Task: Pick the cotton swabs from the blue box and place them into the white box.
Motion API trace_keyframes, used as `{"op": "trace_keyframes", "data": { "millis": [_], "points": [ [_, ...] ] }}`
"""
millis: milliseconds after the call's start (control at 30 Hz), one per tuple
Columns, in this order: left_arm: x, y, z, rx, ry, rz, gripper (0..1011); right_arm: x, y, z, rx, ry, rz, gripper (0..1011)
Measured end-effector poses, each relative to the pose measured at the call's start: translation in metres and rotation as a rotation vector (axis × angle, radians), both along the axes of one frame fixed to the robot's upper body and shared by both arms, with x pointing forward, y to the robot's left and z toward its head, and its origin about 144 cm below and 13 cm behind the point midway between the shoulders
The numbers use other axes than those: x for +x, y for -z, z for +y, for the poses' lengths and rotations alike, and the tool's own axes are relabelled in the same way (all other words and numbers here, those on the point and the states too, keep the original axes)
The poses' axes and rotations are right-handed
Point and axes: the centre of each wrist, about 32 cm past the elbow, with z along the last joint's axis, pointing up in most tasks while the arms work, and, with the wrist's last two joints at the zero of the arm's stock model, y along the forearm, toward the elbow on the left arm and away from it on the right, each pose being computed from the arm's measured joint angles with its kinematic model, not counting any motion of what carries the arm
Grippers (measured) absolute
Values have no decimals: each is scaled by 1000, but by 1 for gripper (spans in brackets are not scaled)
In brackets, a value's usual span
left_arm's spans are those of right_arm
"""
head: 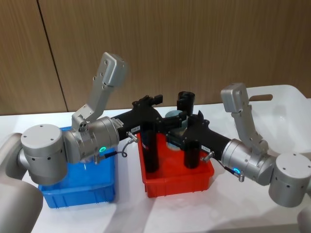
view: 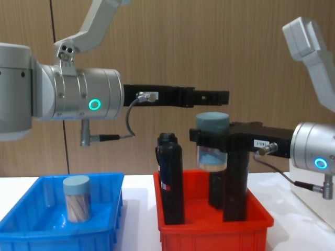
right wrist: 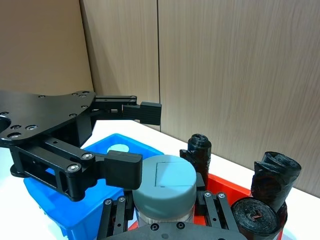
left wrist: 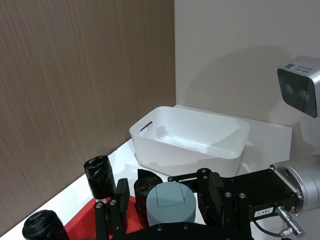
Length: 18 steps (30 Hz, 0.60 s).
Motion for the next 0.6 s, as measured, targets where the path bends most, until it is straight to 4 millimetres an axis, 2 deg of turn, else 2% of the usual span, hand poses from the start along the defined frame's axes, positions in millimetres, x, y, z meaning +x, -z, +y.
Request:
{"op": "trace_keyframes", "data": {
  "millis": [600],
  "points": [
    [0, 0, 0, 0, 0, 0, 1004, 0, 2, -8, 11, 33, 6, 682]
  ]
}}
